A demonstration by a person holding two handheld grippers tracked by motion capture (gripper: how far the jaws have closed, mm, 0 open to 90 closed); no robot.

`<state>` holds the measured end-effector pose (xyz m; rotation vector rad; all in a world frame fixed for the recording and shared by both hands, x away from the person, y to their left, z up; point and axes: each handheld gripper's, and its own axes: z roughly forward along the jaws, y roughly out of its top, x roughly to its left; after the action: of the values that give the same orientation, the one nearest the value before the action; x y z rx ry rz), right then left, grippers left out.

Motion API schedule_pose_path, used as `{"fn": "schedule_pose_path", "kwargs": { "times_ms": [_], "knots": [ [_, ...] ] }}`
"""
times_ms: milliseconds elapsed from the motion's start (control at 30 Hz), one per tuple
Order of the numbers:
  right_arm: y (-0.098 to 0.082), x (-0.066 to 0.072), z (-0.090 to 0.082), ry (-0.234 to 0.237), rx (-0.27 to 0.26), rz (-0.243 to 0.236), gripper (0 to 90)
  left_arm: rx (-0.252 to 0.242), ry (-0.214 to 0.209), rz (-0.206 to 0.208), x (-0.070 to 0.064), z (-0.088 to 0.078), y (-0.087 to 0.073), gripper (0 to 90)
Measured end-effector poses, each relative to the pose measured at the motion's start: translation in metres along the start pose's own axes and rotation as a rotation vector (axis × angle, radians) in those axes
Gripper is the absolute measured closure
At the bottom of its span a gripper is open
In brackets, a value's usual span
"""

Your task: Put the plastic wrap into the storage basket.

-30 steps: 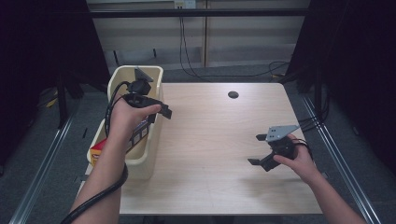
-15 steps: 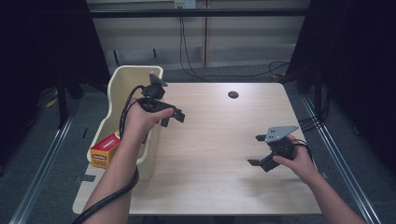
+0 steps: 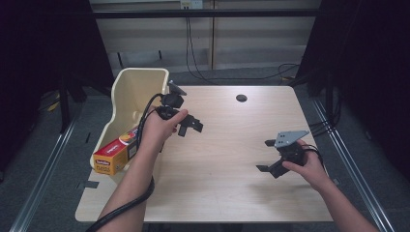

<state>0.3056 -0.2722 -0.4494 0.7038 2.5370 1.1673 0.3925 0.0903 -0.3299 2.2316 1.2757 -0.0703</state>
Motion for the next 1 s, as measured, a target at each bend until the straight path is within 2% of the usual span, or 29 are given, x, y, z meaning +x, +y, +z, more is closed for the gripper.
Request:
{"fn": "schedule_pose_path", "kwargs": {
  "times_ms": [233, 733, 767, 1000],
  "knots": [
    [-0.001, 0.000, 0.000, 0.001, 0.000, 0.003, 2.6, 0.004, -0.024, 0.018, -0.005, 0.012, -0.003, 4.6],
    [-0.004, 0.000, 0.004, -0.003, 0.018, 0.008, 2.6, -0.006, -0.056, 0.028, -0.014, 0.036, -0.013, 4.8],
    [-0.005, 0.000, 0.004, -0.002, 0.018, 0.008, 2.6, 0.002, -0.065, 0.045, -0.014, 0.039, -0.015, 4.8],
    [-0.006, 0.001, 0.006, 0.000, 0.019, 0.007, 2.5, -0.008, -0.075, 0.044, -0.015, 0.049, -0.021, 5.0]
  ]
}}
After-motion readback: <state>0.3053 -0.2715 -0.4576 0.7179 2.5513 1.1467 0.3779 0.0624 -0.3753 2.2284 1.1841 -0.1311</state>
